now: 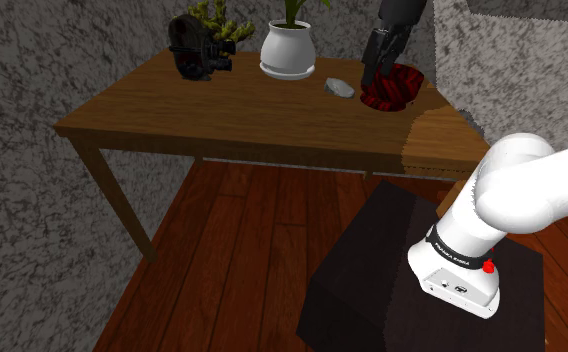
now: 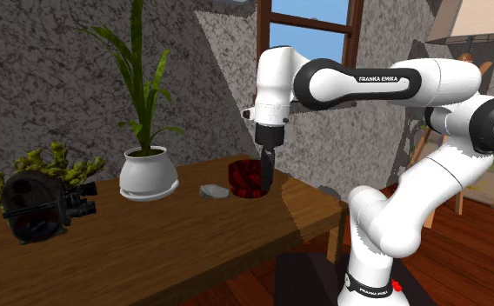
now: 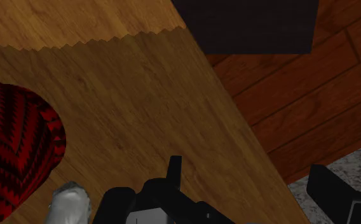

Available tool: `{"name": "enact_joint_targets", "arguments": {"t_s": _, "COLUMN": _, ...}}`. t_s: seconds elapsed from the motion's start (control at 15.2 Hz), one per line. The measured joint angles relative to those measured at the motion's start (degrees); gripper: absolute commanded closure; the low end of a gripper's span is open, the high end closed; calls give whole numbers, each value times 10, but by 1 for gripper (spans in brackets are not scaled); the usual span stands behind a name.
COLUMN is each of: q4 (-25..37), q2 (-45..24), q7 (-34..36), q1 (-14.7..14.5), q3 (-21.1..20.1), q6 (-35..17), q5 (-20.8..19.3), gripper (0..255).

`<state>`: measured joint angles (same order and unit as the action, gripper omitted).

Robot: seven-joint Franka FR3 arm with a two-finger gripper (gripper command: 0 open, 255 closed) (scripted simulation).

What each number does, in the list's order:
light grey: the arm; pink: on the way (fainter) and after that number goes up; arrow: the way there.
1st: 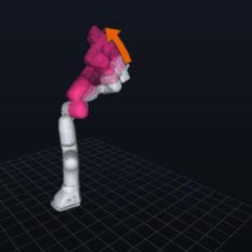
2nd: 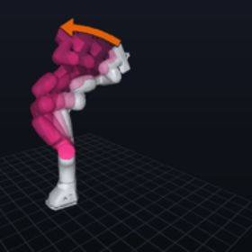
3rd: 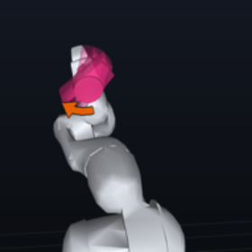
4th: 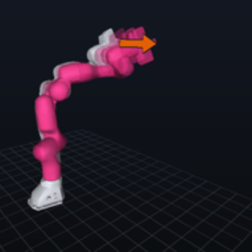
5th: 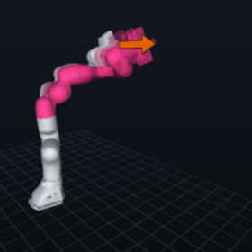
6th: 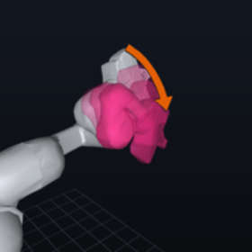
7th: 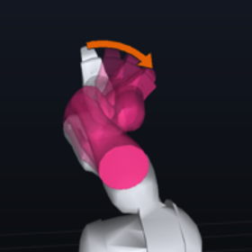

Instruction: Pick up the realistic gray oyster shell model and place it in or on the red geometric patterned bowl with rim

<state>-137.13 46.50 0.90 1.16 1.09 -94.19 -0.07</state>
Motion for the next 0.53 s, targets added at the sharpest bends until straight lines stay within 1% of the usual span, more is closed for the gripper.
{"name": "enact_joint_targets", "arguments": {"t_s": 0.13, "q4": 1, "q2": -5, "q7": -5, "q1": 1, "q3": 5, "q6": -5, "q5": -2, "gripper": 0}}
{"name": "enact_joint_targets", "arguments": {"t_s": 0.2, "q4": -3, "q2": -12, "q7": -14, "q1": 3, "q3": 13, "q6": -17, "q5": -5, "gripper": 0}}
{"name": "enact_joint_targets", "arguments": {"t_s": 0.53, "q4": 7, "q2": -73, "q7": -77, "q1": 14, "q3": 72, "q6": -75, "q5": -22, "gripper": 0}}
